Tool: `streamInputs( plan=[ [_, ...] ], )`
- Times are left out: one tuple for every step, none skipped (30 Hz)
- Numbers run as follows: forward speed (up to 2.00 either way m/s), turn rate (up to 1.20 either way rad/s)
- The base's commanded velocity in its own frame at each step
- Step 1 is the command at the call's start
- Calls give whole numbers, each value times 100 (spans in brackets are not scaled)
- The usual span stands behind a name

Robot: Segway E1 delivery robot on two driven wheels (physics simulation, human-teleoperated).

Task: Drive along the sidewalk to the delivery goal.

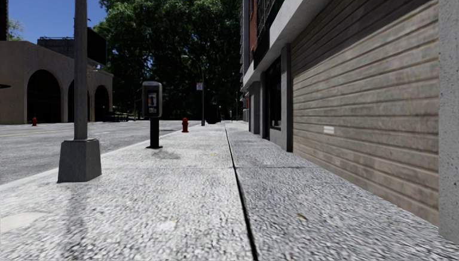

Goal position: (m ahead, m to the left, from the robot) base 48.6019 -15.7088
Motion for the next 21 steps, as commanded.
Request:
streamInputs(
  plan=[
    [194, 0],
    [194, 0],
    [194, 0],
    [195, 0],
    [195, 0],
    [195, 0],
    [197, 0],
    [200, 0],
    [200, 0],
    [200, 0],
    [200, 0],
    [200, 0],
    [200, 0],
    [200, 0],
    [200, 0],
    [200, 0],
    [199, 0],
    [198, 0],
    [200, 0],
    [200, 0],
    [200, 0]
  ],
)
